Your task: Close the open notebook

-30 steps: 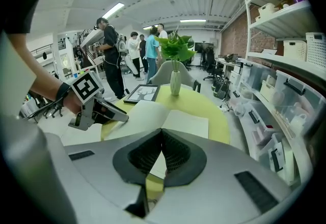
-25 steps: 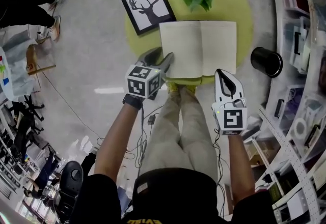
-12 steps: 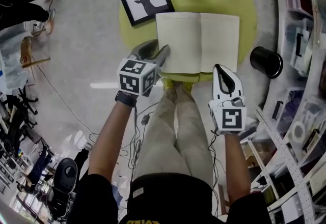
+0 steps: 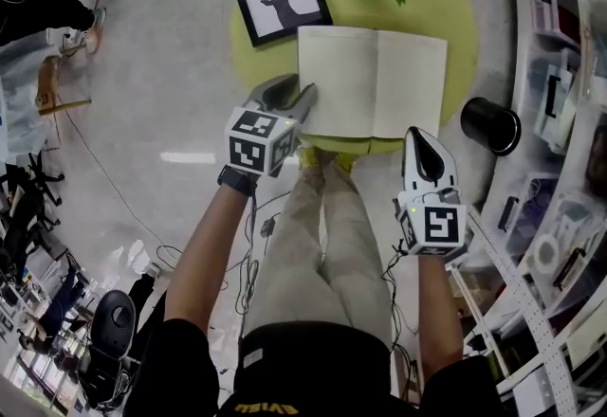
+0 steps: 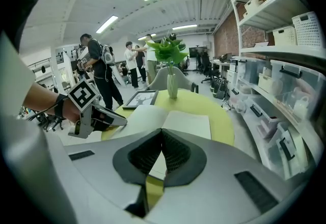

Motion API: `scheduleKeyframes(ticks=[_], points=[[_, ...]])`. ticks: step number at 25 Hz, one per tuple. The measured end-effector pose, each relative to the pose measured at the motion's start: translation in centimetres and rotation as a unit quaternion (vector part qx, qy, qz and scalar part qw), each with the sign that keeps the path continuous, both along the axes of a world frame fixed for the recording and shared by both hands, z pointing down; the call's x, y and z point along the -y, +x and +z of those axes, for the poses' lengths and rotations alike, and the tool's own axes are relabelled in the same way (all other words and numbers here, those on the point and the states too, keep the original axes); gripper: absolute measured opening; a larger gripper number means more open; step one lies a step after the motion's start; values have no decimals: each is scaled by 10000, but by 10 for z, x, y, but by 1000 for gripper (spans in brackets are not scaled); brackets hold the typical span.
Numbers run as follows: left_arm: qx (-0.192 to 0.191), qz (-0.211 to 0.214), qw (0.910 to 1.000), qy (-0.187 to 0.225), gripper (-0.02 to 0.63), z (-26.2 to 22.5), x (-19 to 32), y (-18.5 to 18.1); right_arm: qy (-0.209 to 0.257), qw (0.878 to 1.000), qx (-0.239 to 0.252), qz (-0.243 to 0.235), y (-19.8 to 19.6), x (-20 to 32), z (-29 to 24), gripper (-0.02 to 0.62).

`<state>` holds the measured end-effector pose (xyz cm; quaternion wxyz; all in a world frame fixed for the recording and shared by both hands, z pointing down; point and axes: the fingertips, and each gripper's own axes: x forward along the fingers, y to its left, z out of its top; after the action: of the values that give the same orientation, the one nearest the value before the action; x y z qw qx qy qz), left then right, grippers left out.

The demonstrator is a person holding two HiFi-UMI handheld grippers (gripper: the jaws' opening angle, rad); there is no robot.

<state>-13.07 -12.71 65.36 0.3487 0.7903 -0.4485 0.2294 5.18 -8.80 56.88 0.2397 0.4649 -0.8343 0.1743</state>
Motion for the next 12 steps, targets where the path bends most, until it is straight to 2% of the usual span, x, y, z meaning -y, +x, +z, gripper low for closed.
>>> scheduleKeyframes(ticks=[12], points=[[-91, 64, 9999, -18, 135, -6, -1, -2, -32, 9999, 62, 76, 1, 3, -1, 2]])
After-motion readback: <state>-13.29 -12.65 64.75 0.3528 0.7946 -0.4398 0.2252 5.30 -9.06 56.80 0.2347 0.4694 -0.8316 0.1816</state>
